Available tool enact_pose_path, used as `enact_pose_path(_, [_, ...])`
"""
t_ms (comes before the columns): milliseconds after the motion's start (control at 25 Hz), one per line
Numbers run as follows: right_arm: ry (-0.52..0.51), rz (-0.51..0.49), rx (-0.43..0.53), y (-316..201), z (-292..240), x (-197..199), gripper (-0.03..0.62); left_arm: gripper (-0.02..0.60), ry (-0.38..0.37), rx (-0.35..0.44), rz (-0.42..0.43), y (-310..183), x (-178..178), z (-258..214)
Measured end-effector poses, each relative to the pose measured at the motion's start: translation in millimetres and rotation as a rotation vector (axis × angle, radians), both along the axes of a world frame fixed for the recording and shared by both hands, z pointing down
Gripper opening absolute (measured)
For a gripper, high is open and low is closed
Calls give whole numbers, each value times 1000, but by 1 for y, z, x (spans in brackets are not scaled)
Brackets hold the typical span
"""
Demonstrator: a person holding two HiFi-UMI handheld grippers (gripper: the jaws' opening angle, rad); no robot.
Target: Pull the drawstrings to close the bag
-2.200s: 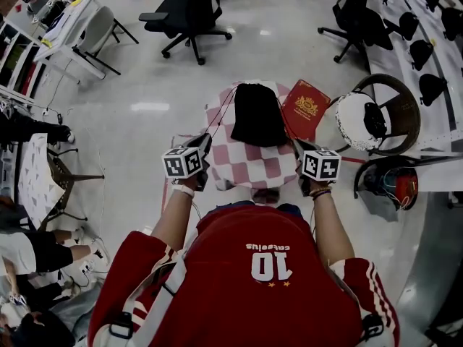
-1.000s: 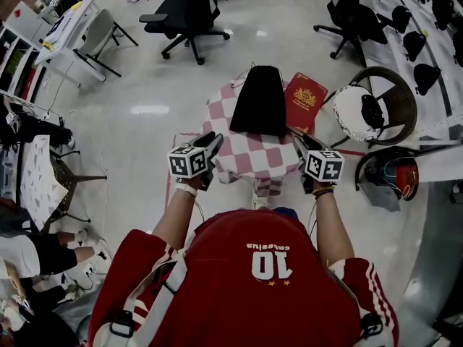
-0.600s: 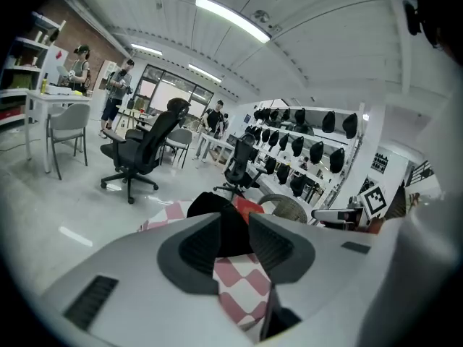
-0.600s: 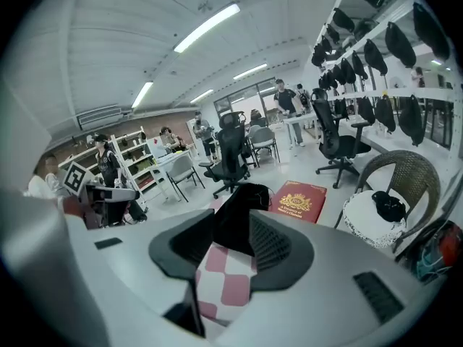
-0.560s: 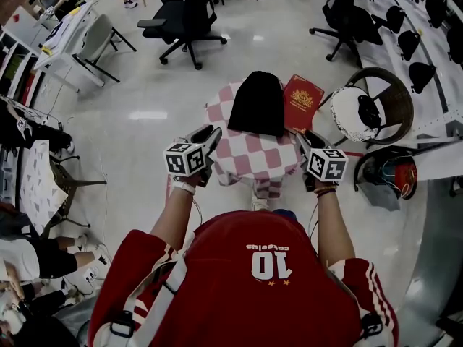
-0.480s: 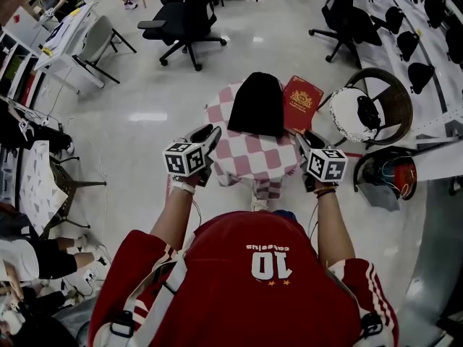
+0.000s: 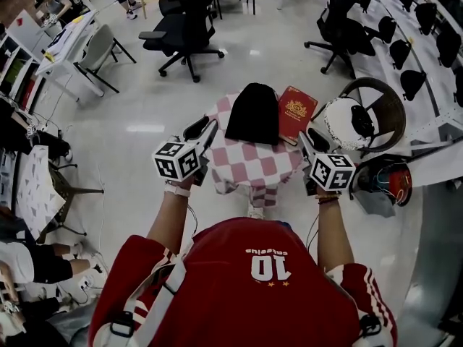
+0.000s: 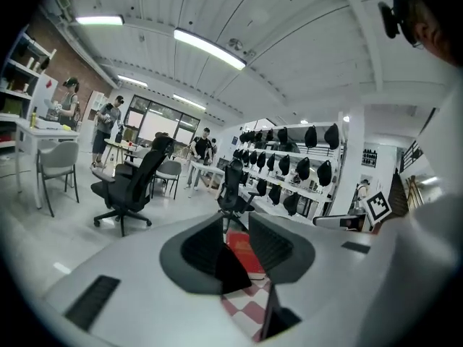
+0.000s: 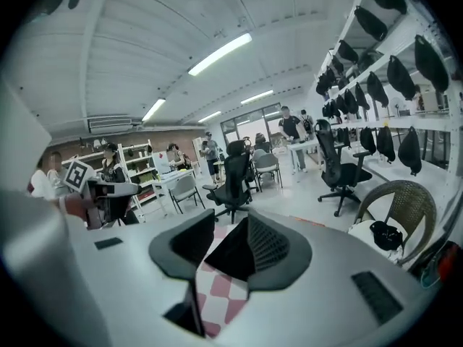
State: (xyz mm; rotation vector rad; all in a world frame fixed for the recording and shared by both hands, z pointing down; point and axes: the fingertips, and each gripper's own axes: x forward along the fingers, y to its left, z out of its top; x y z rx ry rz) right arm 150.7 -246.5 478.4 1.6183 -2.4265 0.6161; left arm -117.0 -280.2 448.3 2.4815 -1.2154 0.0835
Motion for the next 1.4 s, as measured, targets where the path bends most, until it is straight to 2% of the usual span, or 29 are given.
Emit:
enact_pose_path(280, [-17, 28, 127, 13, -62, 0, 140, 112, 6, 111, 0, 9, 2, -59])
enact_pose_path(480, [-13, 73, 190, 27, -82, -2, 136, 95, -71, 191, -26, 21, 2, -78])
enact_pose_path(680, [0, 117, 246, 45, -106, 8, 69, 63, -126, 273, -60, 33, 2, -96])
enact_pose_path(920, [30, 157, 293, 60, -128, 19, 32, 9, -72, 306, -75, 40, -1, -116])
enact_pose_path(1240, [93, 182, 303, 75, -128, 21, 15, 8, -41, 307, -73, 57, -2, -121])
enact_pose_path(1400, [87, 171, 305, 82, -128, 12, 15, 8, -42, 325, -54, 65, -3, -124])
